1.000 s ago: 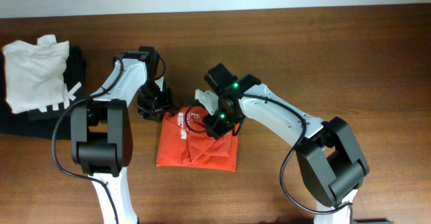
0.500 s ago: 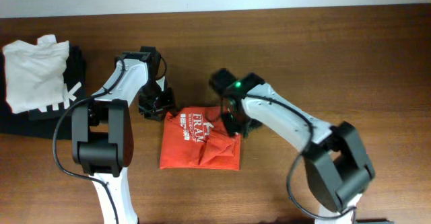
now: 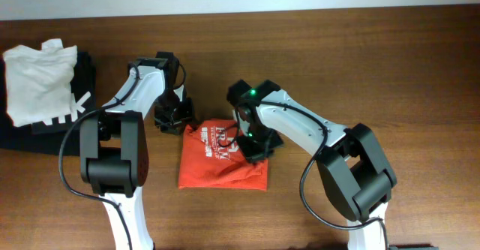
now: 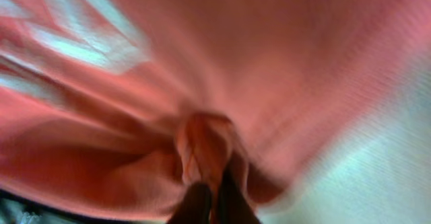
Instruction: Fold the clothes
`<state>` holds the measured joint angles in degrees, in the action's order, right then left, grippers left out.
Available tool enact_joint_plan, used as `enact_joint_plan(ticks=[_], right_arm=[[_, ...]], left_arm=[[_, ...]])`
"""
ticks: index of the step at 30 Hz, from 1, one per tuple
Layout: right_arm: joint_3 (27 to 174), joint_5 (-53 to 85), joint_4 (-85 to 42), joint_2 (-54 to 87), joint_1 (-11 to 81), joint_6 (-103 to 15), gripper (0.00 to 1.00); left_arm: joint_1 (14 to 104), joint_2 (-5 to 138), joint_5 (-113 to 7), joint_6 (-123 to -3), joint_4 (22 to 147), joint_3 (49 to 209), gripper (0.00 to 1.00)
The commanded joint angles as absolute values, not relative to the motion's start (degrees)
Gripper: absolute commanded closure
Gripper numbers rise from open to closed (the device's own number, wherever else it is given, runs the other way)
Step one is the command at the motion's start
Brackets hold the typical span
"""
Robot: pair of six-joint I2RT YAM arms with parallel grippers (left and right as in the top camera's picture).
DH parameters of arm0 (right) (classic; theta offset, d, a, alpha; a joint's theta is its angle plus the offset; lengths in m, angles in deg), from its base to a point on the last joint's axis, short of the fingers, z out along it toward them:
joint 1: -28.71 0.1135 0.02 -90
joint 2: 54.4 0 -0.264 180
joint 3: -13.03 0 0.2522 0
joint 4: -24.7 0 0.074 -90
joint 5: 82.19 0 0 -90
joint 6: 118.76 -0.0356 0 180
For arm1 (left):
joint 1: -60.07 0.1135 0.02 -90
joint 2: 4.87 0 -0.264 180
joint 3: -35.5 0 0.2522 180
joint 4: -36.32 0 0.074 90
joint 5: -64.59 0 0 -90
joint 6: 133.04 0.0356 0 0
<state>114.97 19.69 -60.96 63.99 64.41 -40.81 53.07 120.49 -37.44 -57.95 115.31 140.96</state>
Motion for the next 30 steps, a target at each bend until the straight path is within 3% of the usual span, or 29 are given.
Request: enact_joint_plan(ticks=[1, 2, 6, 10, 14, 16, 23, 30], right_arm=[[114.8, 7.8, -69.3, 63.6, 63.1, -44.5, 0.69], [114.8, 6.5, -70.6, 63.6, 63.1, -44.5, 0.63], [114.8, 5.8, -73.8, 63.6, 63.1, -45.8, 0.58], [114.9, 7.1, -73.2, 59.9, 63.1, -50.3, 0.58], [114.9, 14.7, -64.6, 49.2, 61.2, -49.1, 0.58], [114.9, 19.6, -59.8, 47.6, 60.9, -44.3, 0.59], [106.7, 22.7, -59.4, 51.0, 61.8, -44.3, 0.71], [91.6, 28.6, -49.8, 51.0, 62.1, -44.2, 0.72]], left_arm=[[52.8, 120.9, -38.0, -57.0, 115.2, 140.4, 0.47], [52.8, 120.9, -38.0, -57.0, 115.2, 140.4, 0.47], [52.8, 120.9, -38.1, -57.0, 115.5, 140.4, 0.47], [53.0, 120.9, -38.1, -54.8, 117.0, 143.8, 0.48], [52.9, 120.9, -38.1, -52.7, 120.2, 154.6, 0.48], [52.0, 120.9, -38.7, -52.3, 120.1, 157.0, 0.48], [47.6, 120.9, -39.1, -46.8, 117.5, 151.8, 0.47], [47.3, 120.9, -39.1, -46.8, 116.0, 140.0, 0.47]])
